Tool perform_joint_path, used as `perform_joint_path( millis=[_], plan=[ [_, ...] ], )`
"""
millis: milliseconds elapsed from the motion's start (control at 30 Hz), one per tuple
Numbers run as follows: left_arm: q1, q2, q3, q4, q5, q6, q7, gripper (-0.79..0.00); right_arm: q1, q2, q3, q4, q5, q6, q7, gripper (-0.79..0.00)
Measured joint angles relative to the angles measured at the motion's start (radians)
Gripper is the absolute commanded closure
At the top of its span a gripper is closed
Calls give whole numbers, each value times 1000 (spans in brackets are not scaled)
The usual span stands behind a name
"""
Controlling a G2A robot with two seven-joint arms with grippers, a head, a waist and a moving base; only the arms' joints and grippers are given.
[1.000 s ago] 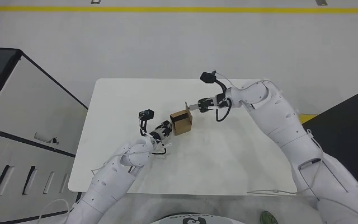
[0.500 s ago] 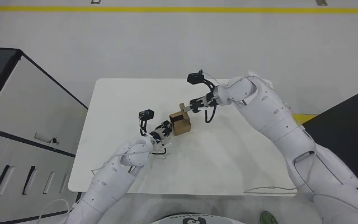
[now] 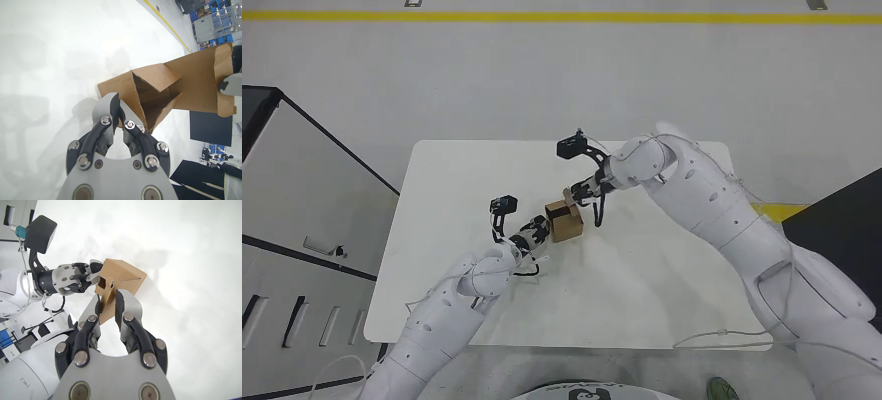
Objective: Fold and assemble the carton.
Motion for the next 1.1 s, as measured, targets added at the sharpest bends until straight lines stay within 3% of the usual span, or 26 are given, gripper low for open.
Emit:
perform_joint_path(
  millis=[1100],
  plan=[
    [0,0,0,0,0,0,0,0,94,-156,-214,64,-219,35,77,-215]
  ],
)
